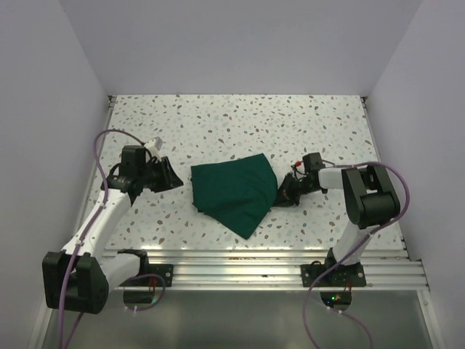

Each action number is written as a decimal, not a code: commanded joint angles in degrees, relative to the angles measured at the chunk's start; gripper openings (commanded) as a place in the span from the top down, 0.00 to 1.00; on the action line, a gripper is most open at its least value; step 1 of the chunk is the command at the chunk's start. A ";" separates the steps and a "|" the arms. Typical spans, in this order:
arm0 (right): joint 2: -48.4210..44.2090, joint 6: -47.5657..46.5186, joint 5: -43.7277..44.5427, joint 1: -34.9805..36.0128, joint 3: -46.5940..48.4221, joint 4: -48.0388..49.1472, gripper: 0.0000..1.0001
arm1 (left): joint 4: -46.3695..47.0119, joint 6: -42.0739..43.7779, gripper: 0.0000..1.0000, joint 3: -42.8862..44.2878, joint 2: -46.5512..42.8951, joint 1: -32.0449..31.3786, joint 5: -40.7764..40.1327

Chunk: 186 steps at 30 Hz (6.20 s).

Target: Prepare the surgical pack

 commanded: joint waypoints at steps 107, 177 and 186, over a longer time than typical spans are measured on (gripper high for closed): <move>18.70 25.30 4.79 13.32 25.11 33.68 0.93 | -23.08 10.87 1.00 47.16 42.51 -43.24 -32.14; 6.83 4.71 2.32 12.51 19.57 9.60 0.87 | -21.76 17.99 0.74 50.50 55.43 -38.49 -46.55; 8.06 10.68 1.27 15.85 22.38 17.24 0.91 | -24.92 17.81 1.00 53.57 52.36 -38.23 -43.56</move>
